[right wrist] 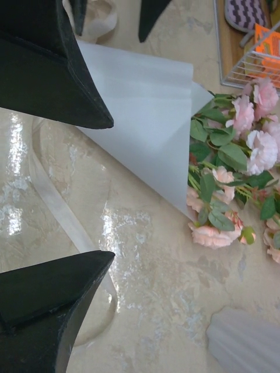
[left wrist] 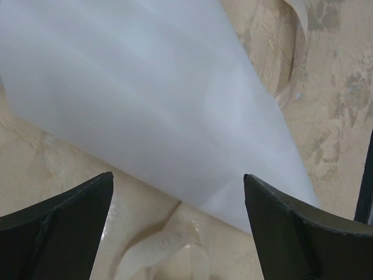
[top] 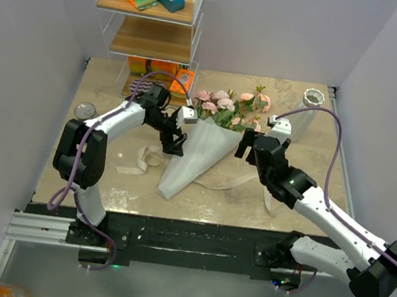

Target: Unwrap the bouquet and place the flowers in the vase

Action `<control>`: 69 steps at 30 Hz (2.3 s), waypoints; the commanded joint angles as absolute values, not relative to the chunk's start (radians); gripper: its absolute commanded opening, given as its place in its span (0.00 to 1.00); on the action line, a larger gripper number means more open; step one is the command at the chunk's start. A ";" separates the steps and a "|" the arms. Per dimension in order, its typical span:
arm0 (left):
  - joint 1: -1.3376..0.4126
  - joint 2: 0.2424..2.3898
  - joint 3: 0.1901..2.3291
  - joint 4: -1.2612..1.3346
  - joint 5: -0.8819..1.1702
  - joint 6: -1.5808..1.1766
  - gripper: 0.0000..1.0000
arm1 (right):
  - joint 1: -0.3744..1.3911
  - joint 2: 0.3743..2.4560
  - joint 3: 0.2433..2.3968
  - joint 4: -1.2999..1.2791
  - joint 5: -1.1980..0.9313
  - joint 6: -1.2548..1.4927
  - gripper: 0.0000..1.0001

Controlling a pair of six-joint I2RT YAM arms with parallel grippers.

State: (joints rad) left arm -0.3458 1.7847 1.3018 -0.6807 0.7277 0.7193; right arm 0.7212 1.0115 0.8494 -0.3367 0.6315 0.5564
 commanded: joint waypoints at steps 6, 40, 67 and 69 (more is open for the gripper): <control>-0.339 1.931 1.526 -0.715 0.937 0.897 0.99 | 0.747 1.035 0.818 -0.192 0.535 0.471 0.88; -0.486 1.908 1.750 -0.723 0.767 0.738 0.00 | 0.747 0.890 0.736 -0.161 0.509 0.460 0.86; -0.210 1.690 1.519 -0.724 0.787 0.572 0.99 | 0.747 0.793 0.741 -0.190 0.563 0.414 0.91; -0.199 1.713 1.462 -0.742 0.802 0.609 0.99 | 0.746 0.796 0.744 -0.192 0.564 0.413 0.91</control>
State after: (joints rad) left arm -0.2203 1.7081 1.5497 -0.7052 0.7372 0.5865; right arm 0.7452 0.8089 0.7345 -0.2058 0.5400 0.4343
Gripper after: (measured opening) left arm 0.991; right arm 0.907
